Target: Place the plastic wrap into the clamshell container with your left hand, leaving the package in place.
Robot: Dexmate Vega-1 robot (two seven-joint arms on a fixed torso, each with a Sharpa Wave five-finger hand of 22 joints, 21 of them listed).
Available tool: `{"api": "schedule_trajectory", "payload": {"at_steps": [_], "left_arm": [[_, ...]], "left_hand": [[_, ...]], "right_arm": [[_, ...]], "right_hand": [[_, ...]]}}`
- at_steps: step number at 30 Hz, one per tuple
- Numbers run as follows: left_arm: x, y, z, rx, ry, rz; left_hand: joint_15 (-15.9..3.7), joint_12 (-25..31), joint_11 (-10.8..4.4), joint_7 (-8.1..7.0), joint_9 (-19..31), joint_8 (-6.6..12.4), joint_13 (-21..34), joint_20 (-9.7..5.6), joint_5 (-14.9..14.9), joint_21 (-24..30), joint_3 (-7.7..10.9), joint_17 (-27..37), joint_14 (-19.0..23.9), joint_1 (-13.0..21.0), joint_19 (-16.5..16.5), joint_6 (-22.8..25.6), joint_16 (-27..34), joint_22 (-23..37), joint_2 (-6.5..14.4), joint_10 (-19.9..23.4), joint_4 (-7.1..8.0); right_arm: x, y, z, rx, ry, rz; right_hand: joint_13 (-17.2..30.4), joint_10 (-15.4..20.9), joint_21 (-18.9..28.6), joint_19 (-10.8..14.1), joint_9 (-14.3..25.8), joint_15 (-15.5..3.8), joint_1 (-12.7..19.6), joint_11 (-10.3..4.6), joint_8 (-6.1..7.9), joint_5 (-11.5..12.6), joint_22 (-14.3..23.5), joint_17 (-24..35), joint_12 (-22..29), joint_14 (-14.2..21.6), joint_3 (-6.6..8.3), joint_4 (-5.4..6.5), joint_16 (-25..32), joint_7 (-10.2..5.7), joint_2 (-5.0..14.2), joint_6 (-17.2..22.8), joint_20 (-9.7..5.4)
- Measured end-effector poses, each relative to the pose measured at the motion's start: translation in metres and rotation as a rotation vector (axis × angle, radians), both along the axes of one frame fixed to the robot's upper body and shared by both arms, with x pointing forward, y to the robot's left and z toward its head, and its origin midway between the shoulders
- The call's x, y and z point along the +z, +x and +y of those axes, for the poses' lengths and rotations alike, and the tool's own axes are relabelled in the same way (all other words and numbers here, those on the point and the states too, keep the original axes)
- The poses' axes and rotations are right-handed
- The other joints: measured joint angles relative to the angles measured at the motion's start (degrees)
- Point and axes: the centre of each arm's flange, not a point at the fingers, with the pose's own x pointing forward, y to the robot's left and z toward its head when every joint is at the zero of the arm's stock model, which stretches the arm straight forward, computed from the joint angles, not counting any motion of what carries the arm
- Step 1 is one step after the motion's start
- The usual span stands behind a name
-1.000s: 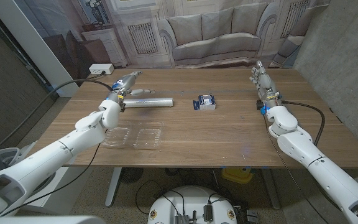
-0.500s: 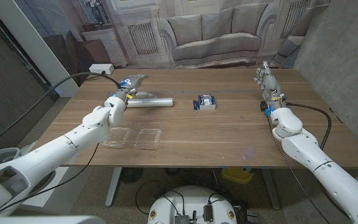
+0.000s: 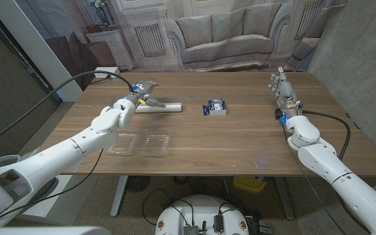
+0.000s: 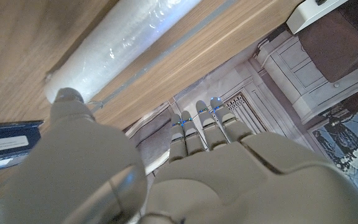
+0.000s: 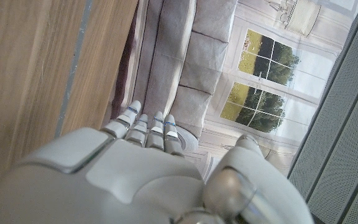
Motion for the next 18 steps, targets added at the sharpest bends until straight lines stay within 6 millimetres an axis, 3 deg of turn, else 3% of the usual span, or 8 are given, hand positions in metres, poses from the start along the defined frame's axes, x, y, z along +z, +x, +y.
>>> {"api": "schedule_trajectory", "payload": {"at_steps": [9,16,18], "left_arm": [[-0.004,0.012,-0.004,0.073,0.074,0.079],[0.002,0.023,-0.003,0.090,0.068,0.083],[-0.004,0.029,-0.007,0.079,0.086,0.165]], "left_hand": [[-0.13,0.0,-0.62,-0.41,0.0,0.00,0.0,-0.17,0.2,0.0,-0.18,0.3,1.1,0.4,0.3,0.4,0.0,0.0,0.1,1.4,-0.18],[-0.14,0.0,-0.73,-0.67,0.3,-0.01,0.0,-0.26,0.2,0.9,-0.24,0.3,2.9,1.9,3.4,2.3,0.4,0.0,0.7,2.8,-0.24],[-0.17,0.0,-0.52,-0.60,0.3,0.00,0.0,-0.42,0.2,1.2,-0.24,0.3,3.1,2.0,4.1,2.7,0.4,0.2,0.8,3.0,-0.24]], "right_arm": [[-0.005,-0.006,-0.001,-0.002,0.001,0.010],[-0.007,-0.005,-0.002,-0.007,0.003,0.020],[-0.007,-0.009,-0.001,-0.003,-0.002,0.019]], "right_hand": [[0.0,0.0,-0.3,0.2,0.0,0.00,0.0,0.00,0.00,0.0,0.0,0.0,0.0,0.0,0.00,0.00,0.0,0.00,-0.01,0.0,0.20],[0.0,0.0,-0.4,0.2,0.0,0.00,0.0,0.00,0.00,0.0,0.0,0.0,0.0,0.0,-0.02,0.02,0.0,0.00,0.01,0.0,0.21],[0.0,0.0,-0.5,0.2,0.0,0.00,0.0,0.00,0.00,0.0,0.0,0.0,0.0,0.0,-0.24,0.24,0.0,0.00,0.01,0.0,0.21]]}}
